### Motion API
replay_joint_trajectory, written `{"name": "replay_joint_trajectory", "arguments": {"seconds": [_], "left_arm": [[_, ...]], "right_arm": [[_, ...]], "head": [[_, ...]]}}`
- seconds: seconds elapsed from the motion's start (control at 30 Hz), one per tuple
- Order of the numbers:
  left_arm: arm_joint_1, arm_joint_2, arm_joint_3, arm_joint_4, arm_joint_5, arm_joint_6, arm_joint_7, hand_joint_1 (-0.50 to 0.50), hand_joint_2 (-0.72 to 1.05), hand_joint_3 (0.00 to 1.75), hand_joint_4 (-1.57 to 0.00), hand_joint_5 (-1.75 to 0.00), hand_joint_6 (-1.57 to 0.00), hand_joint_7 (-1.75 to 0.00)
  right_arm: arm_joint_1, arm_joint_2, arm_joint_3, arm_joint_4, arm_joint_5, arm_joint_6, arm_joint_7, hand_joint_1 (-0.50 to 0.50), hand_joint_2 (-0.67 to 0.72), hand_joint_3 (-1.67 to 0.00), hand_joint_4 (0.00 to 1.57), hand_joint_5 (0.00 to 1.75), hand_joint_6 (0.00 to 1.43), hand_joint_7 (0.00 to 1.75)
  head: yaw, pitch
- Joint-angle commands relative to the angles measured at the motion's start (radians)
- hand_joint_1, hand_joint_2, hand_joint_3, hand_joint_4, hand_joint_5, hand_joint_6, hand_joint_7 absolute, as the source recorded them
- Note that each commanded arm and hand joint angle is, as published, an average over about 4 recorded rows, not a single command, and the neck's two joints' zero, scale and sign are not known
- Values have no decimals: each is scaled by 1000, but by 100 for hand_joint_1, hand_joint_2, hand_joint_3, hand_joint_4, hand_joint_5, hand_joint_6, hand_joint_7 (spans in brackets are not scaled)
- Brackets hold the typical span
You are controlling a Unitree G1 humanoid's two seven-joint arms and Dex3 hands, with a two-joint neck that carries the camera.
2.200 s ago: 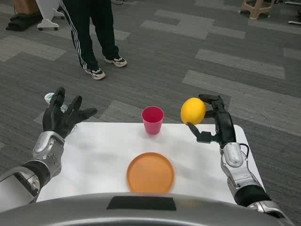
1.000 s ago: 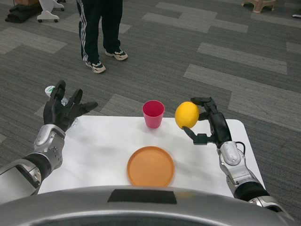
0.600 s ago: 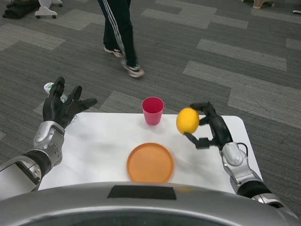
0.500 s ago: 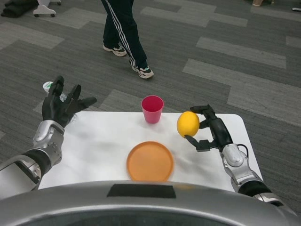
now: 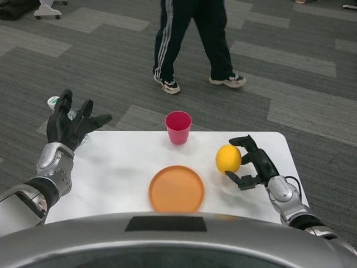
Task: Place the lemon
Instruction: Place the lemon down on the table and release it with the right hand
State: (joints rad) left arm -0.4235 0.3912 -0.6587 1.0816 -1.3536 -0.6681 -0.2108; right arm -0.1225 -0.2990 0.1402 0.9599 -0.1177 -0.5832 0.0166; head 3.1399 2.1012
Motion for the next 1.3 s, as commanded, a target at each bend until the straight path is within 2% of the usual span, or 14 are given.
{"name": "replay_joint_trajectory", "arguments": {"seconds": [0.03,0.13,0.3,0.47,0.6,0.67,0.77,1.03,1.17,1.3], "left_arm": [[2,2,1,0,1,-2,-2,50,105,9,-4,0,0,0],[2,1,1,0,2,-2,-2,50,105,9,-4,0,0,0],[2,0,1,0,1,-2,-2,50,105,9,-4,0,0,0],[1,0,2,0,2,-2,-2,50,105,9,-4,0,0,0],[0,0,2,0,2,-2,-2,50,105,9,-4,0,0,0],[0,0,2,0,2,-2,-1,50,105,9,-4,0,0,0],[0,0,2,0,2,-2,-1,50,105,9,-4,0,0,0],[0,0,2,1,2,-2,0,50,105,9,-4,0,0,0],[0,0,2,1,2,-2,1,50,105,9,-4,0,0,0],[0,0,2,0,2,-2,0,50,105,9,-4,0,0,0]], "right_arm": [[-11,-8,-32,18,-51,0,4,-29,-60,-115,0,165,1,98],[-13,-10,-55,59,-85,0,8,-29,-60,-119,0,158,0,94],[-12,-8,-88,101,-84,0,13,-29,-60,-119,0,145,0,77],[-15,-5,-109,165,-83,0,39,-29,-54,-115,0,126,0,38],[-22,-5,-114,197,-80,0,59,-27,-51,-87,0,112,0,17],[-26,-5,-118,211,-79,0,68,-25,-41,-69,0,99,0,10],[-33,-5,-120,227,-77,0,83,-25,-29,-54,0,87,0,7],[-40,-6,-125,249,-77,0,90,-25,-19,-40,0,87,0,3],[-39,-4,-139,249,-78,-1,89,-29,-16,-40,0,97,0,0],[-38,1,-179,247,-78,-4,83,-29,-16,-40,0,97,0,0]], "head": [[-9,-1],[-19,-5],[-20,-6],[-20,-6],[-20,-6],[-36,-9],[-42,-9],[-42,-6],[-69,4],[-115,27]]}}
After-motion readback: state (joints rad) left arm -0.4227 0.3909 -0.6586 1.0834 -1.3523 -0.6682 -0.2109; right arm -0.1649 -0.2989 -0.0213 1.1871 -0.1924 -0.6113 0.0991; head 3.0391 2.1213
